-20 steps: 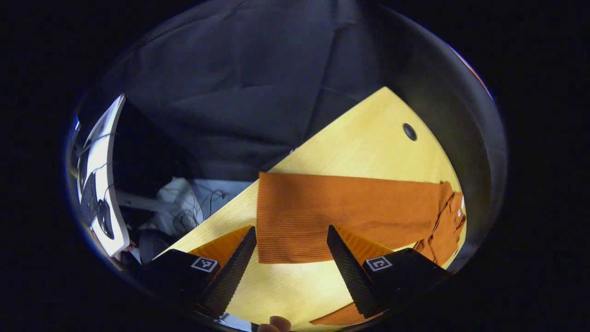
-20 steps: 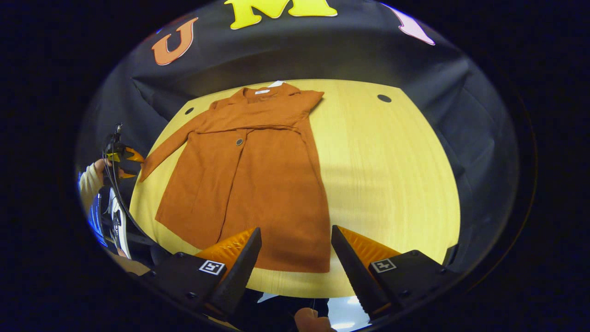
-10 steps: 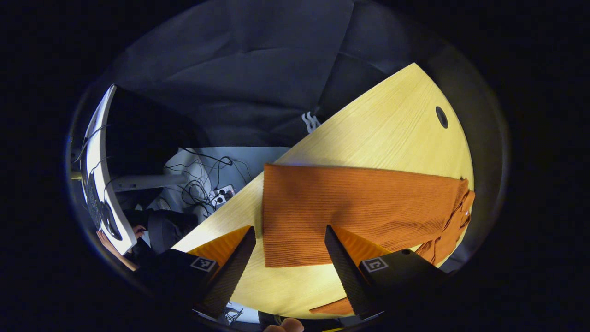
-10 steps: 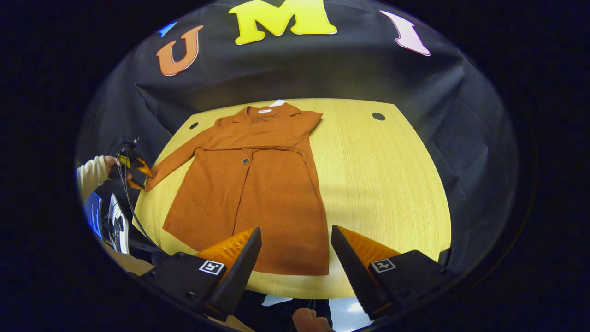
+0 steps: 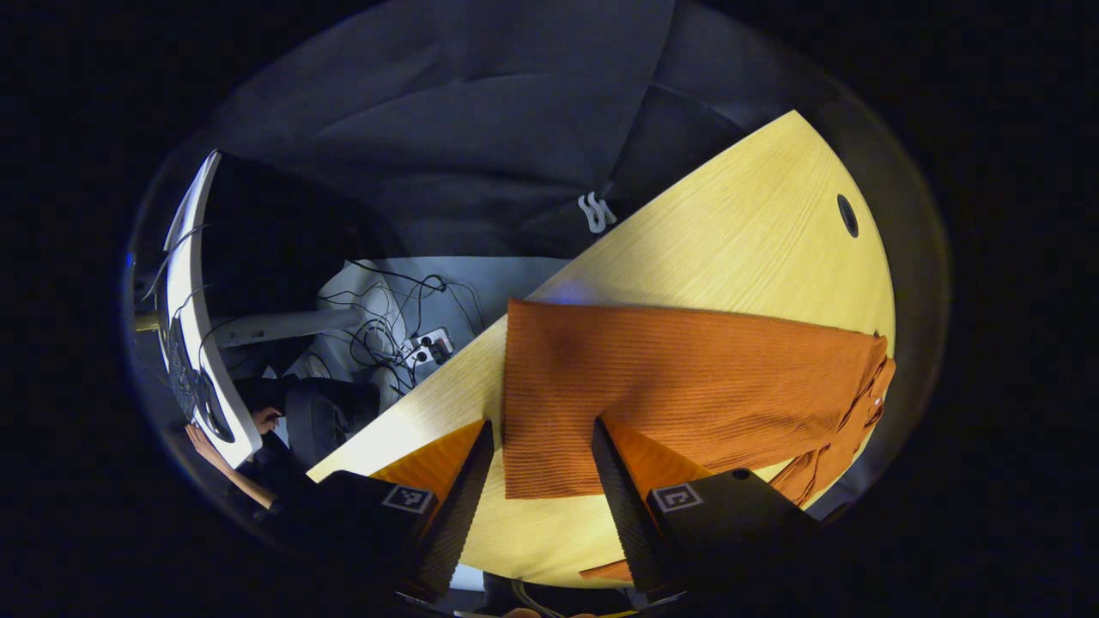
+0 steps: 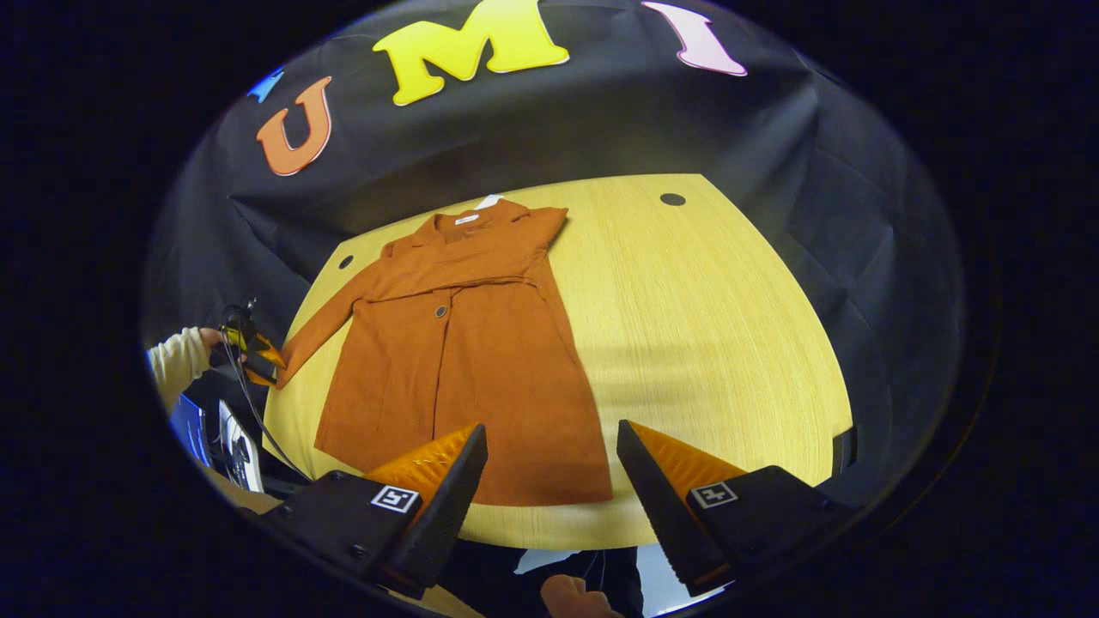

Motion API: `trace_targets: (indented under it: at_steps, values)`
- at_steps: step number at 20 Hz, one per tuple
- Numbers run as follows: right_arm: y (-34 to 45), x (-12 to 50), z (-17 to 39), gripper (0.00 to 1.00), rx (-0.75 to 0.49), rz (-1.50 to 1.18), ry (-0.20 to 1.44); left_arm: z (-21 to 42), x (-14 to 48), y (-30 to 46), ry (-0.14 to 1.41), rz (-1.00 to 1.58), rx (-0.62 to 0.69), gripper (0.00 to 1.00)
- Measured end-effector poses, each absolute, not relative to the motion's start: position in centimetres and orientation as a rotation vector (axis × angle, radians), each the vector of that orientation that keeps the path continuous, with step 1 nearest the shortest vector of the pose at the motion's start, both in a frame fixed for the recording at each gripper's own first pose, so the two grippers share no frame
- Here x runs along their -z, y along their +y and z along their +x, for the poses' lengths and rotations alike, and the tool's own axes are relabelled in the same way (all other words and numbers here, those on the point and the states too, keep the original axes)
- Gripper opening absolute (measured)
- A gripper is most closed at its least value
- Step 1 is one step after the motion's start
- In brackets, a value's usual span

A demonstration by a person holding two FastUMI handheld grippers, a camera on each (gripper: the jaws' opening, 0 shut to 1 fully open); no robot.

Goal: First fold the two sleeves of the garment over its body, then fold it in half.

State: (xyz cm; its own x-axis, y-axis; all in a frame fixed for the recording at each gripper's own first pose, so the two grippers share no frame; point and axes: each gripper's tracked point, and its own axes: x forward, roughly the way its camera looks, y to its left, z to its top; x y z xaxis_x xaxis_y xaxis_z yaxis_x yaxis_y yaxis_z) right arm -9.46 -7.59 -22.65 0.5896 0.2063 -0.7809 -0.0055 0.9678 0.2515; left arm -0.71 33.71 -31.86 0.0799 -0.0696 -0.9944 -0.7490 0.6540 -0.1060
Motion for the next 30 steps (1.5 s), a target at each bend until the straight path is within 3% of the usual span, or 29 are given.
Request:
trace_targets:
  at_steps: [1,3,5,8,10,13,17,23,30]
  values:
    - [-7.8,22.7,-9.6,0.98,-0.121,0.228,0.935,-0.7,31.8,33.6,1.427,-0.736,-0.578,0.76]
    - [-8.2,22.9,-9.9,0.98,-0.114,0.215,0.931,-0.6,32.0,33.5,1.429,-0.734,-0.57,0.73]
    - [-8.5,23.1,-10.1,0.98,-0.11,0.21,0.936,-0.1,31.8,33.1,1.42,-0.75,-0.559,0.54]
    - [-9.3,23.4,-10.3,0.98,-0.105,0.191,0.944,0.1,31.7,32.2,1.439,-0.736,-0.556,0.13]
    - [-9.5,23.5,-10.3,0.98,-0.106,0.181,0.947,0.1,31.3,31.3,1.468,-0.707,-0.538,0.06]
    - [-10.5,23.9,-10.3,0.98,-0.109,0.164,0.946,3.6,29.5,28.8,1.38,-0.722,-0.407,0.04]
    - [-11.5,24.7,-10.2,0.98,-0.127,0.132,0.949,4.9,25.5,27.2,1.324,-0.666,-0.387,0.04]
    - [-13.6,25.8,-10.9,0.99,-0.158,0.149,0.949,12.3,16.2,19.1,1.14,-0.608,-0.201,0.03]
    - [-18.0,25.5,-12.1,0.98,-0.155,0.22,0.909,17.3,10.0,8.1,1.12,-0.367,-0.081,0.03]
